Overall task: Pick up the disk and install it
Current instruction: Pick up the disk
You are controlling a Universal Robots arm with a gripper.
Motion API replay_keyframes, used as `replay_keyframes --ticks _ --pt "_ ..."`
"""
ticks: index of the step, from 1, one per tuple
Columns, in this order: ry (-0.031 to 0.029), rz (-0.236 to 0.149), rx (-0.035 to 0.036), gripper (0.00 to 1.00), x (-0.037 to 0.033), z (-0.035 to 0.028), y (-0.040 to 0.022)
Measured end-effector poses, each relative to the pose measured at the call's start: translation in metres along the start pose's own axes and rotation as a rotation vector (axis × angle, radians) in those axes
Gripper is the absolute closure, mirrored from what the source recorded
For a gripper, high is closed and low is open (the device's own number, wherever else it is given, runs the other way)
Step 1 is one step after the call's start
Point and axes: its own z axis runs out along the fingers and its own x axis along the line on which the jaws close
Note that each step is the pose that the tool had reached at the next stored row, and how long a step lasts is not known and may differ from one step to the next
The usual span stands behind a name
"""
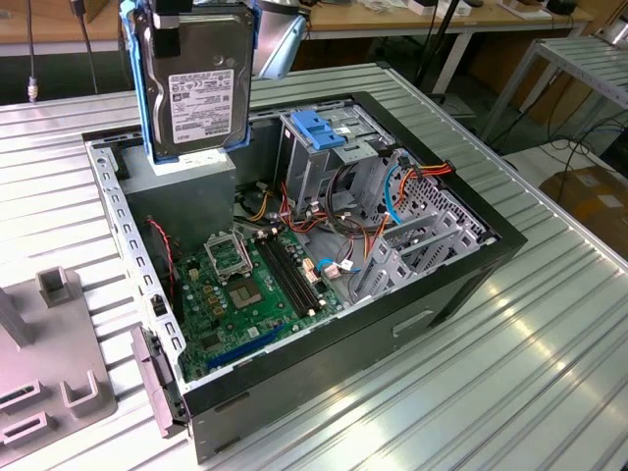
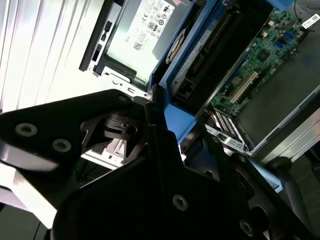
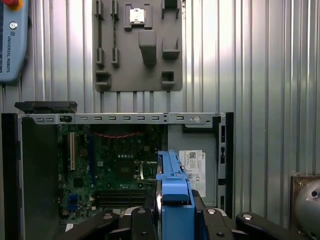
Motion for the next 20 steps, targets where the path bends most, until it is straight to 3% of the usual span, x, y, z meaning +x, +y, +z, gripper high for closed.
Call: replay_keyframes --ticks 3,14,20 --pt "0.0000 0.000 0.0000 0.63 0.0015 0.0002 -0.0058" --pt "0.0000 0.000 -0.0002 0.63 0.0181 0.0011 -0.0191" --pt "0.0000 0.000 -0.0002 0.63 0.0309 0.0017 -0.0277"
